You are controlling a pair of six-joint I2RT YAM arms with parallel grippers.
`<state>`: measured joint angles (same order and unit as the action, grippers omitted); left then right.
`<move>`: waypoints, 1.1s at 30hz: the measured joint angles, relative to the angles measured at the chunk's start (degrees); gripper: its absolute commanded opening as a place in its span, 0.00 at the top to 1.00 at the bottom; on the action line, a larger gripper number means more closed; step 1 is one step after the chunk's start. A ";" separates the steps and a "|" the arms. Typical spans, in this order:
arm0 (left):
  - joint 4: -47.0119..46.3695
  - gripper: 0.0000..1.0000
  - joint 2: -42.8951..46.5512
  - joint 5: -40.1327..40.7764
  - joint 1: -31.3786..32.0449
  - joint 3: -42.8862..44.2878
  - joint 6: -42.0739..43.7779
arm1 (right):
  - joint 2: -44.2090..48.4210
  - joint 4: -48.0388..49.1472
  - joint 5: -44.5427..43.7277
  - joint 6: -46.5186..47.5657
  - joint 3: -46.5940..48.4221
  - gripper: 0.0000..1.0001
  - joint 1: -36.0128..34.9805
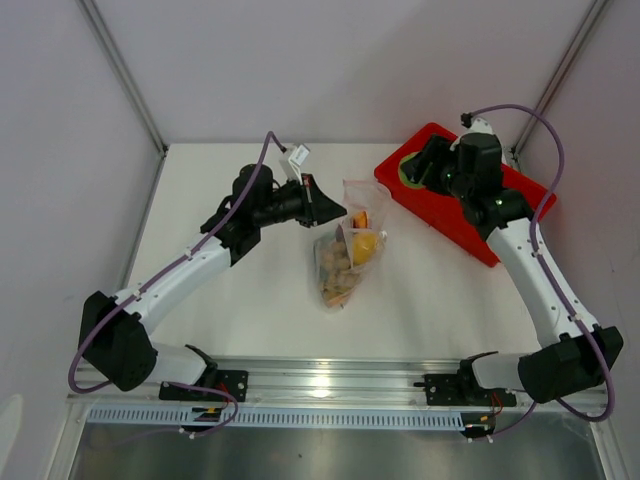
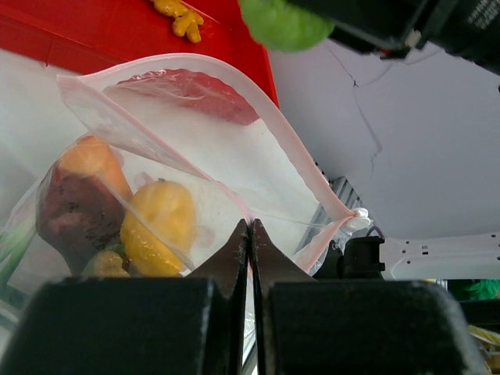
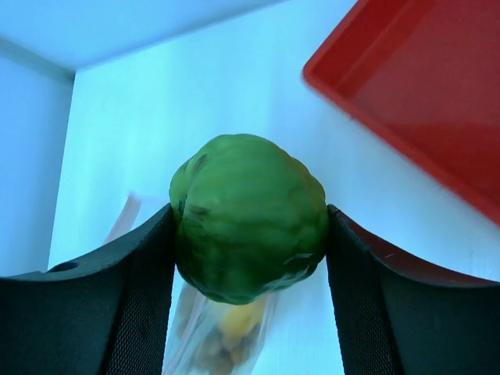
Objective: Place the food in the zip-top bag and seal the zipper
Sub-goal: Pick up the fake fruit from the bin, then place the fake fruit in the zipper food storage bag.
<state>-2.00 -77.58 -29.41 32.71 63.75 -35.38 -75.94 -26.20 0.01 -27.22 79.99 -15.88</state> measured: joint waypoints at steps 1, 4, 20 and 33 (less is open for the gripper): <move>0.04 1.00 0.00 -0.35 0.00 0.00 0.13 | 0.72 -0.33 -0.17 0.31 -0.39 1.00 -1.70; 0.09 0.99 0.00 -1.22 0.00 0.00 0.87 | 1.88 -1.51 -0.50 0.96 -1.22 1.00 -7.69; 0.87 1.00 0.00 -3.54 0.00 0.00 1.38 | 4.28 -5.60 -8.50 6.21 -1.64 0.90 -23.12; -0.72 0.99 0.00 -5.33 0.00 -0.48 0.85 | 3.98 -6.86 -11.58 6.95 -1.62 0.20 -23.30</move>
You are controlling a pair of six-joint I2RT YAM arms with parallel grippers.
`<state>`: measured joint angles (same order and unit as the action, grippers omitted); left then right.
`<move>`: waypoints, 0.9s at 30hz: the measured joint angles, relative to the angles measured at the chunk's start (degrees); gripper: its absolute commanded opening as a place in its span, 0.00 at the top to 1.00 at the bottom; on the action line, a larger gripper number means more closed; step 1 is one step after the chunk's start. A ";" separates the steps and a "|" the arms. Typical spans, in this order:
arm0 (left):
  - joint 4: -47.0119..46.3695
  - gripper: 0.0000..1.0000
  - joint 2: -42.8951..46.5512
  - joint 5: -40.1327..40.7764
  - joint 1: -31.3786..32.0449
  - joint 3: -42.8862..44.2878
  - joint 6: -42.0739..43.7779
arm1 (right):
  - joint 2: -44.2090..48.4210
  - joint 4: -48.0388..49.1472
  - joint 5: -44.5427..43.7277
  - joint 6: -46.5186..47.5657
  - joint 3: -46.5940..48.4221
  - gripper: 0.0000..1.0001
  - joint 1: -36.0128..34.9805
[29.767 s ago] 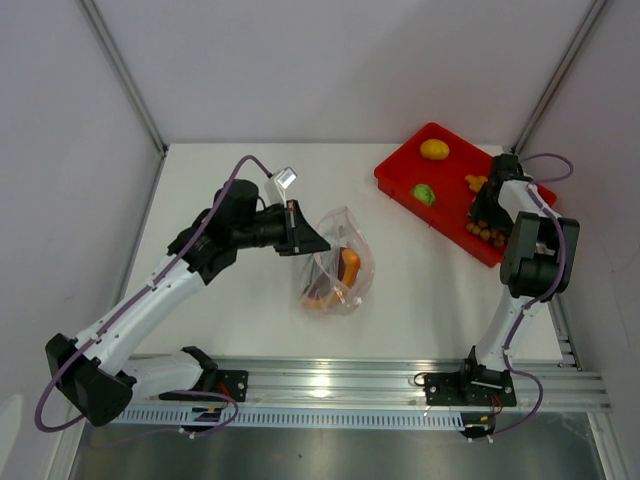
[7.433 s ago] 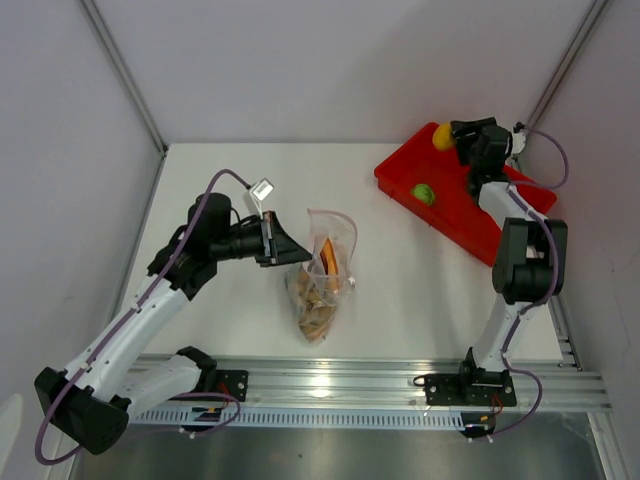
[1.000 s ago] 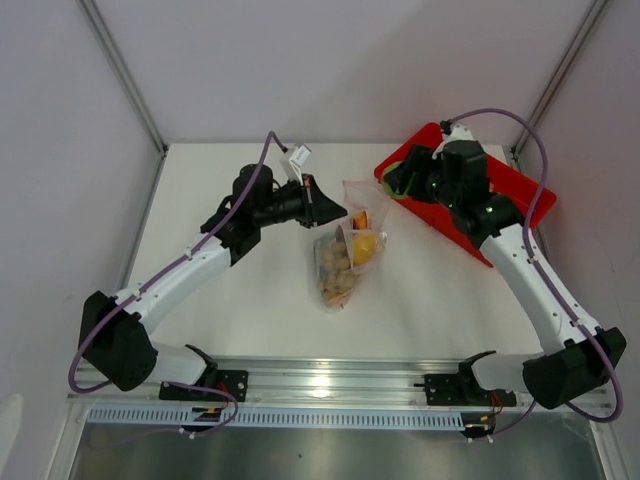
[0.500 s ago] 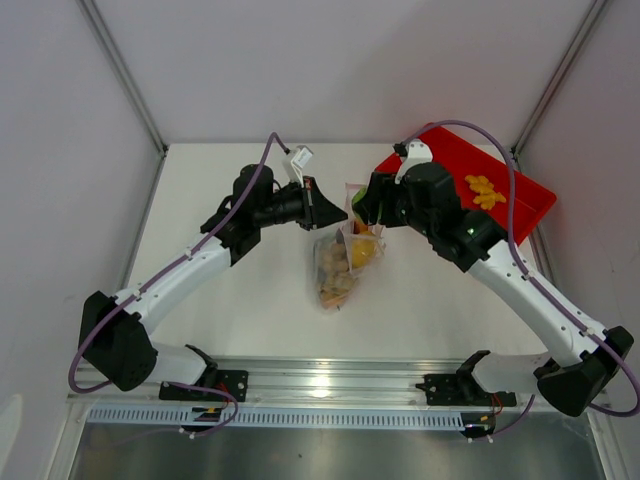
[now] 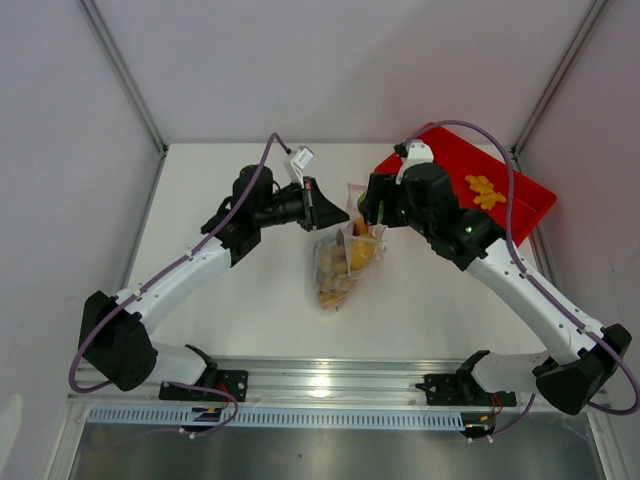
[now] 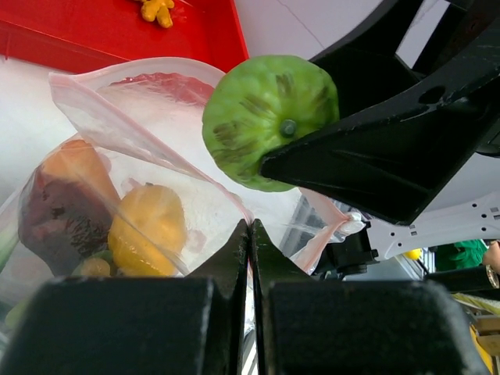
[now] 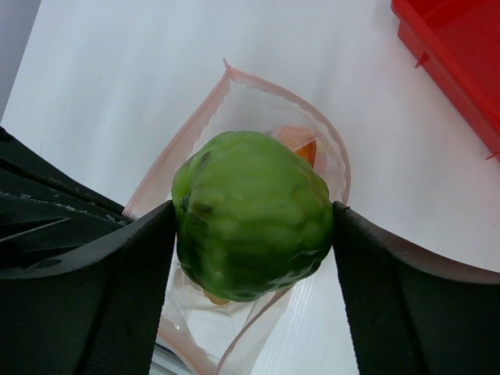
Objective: Place the food in the zip-top bag and seal the zipper
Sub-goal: Place the fake fruit in the zipper food storage bag.
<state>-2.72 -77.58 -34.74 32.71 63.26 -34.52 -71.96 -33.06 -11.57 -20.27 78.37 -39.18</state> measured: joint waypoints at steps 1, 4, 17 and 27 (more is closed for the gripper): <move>-0.26 0.99 0.00 -0.15 0.00 -0.09 -0.04 | -0.26 -0.09 -0.02 0.11 0.09 0.16 -0.04; -0.90 0.99 0.00 -0.59 0.00 -0.20 -0.33 | -1.03 -0.13 -0.04 0.28 0.11 0.01 -0.04; -2.75 1.00 0.00 -2.10 0.00 -0.61 -1.49 | -2.45 -0.61 -3.34 0.81 2.99 0.01 3.08; -4.33 0.99 0.00 -3.30 0.00 -1.18 -1.97 | -2.38 -0.46 -2.43 -3.21 3.28 0.01 19.80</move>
<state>-7.05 -77.58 -38.04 32.71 62.08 -36.49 -74.35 -33.52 -14.00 -23.49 81.65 -19.38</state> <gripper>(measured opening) 0.005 0.993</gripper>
